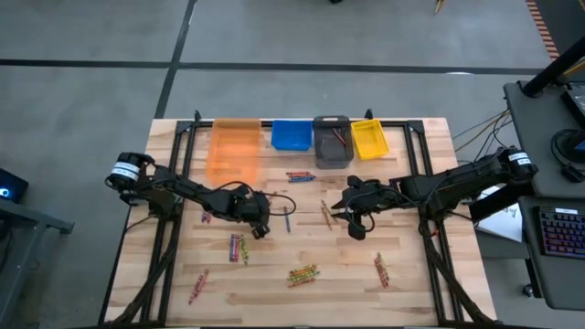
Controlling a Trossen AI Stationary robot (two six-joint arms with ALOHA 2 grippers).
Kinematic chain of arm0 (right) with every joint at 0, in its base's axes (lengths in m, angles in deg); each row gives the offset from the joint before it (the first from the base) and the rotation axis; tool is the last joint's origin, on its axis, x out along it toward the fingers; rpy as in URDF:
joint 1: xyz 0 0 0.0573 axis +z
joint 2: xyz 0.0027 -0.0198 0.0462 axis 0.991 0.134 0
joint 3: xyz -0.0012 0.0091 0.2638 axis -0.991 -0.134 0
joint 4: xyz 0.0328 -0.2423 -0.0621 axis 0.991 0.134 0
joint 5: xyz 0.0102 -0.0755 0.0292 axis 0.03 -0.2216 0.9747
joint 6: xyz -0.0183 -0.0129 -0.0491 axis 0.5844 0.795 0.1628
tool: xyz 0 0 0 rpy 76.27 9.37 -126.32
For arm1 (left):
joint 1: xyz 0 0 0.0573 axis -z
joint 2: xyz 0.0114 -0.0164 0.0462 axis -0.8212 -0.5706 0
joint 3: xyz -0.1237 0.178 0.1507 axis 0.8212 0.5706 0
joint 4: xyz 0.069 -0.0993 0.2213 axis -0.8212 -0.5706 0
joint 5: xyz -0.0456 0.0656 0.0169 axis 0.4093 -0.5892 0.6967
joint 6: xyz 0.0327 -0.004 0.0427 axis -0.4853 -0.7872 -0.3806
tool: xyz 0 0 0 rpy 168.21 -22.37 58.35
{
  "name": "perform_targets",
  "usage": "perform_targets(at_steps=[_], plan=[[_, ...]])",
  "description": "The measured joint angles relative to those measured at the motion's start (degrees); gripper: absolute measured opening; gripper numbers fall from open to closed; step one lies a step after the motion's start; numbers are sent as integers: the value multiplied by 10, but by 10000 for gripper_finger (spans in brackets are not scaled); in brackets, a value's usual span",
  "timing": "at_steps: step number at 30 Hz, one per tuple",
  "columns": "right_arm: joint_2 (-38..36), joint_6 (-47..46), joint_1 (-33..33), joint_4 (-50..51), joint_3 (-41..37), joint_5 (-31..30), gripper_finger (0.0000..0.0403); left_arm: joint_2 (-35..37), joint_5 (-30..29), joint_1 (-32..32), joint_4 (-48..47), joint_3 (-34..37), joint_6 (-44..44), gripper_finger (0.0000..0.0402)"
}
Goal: Sort crayons
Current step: Put the blue crayon into the orange bin
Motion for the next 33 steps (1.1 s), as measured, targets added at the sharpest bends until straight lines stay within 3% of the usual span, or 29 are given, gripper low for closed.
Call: perform_targets(at_steps=[33], plan=[[0, 0, 0, -2, 0, 0, 105, 0, 11, 3, 9, 5, 0, 76]])
